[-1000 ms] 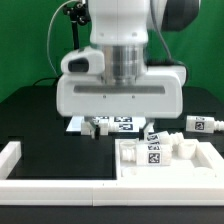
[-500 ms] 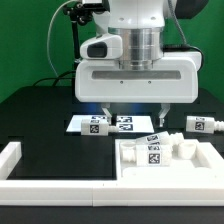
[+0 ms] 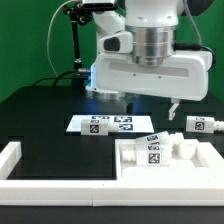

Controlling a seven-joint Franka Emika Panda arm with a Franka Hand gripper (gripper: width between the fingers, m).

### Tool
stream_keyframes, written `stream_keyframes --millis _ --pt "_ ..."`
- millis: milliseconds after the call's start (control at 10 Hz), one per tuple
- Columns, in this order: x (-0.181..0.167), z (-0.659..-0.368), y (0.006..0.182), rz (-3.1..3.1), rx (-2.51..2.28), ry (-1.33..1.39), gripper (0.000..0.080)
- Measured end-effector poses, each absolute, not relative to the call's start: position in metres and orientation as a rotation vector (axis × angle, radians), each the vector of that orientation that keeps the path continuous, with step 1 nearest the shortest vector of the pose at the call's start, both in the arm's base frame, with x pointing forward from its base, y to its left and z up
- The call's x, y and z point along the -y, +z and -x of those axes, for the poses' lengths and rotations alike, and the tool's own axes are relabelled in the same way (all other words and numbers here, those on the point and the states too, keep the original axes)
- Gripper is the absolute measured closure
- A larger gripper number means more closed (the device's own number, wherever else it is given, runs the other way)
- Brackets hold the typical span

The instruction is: Assemble one leg

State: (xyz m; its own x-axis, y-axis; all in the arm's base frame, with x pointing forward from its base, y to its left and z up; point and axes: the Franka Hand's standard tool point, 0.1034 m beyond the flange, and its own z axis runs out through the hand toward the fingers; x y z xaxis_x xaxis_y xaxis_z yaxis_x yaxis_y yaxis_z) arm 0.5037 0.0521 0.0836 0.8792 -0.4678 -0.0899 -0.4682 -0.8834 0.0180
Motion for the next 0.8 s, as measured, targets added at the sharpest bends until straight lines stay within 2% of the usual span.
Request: stream_keyframes --millis 700,800 --pt "-0.0602 -0.5084 0.0865 2.994 -0.828 0.099 0.015" --pt "-0.0639 -0.4998 0.0851 2.953 -0.987 0.113 0.015"
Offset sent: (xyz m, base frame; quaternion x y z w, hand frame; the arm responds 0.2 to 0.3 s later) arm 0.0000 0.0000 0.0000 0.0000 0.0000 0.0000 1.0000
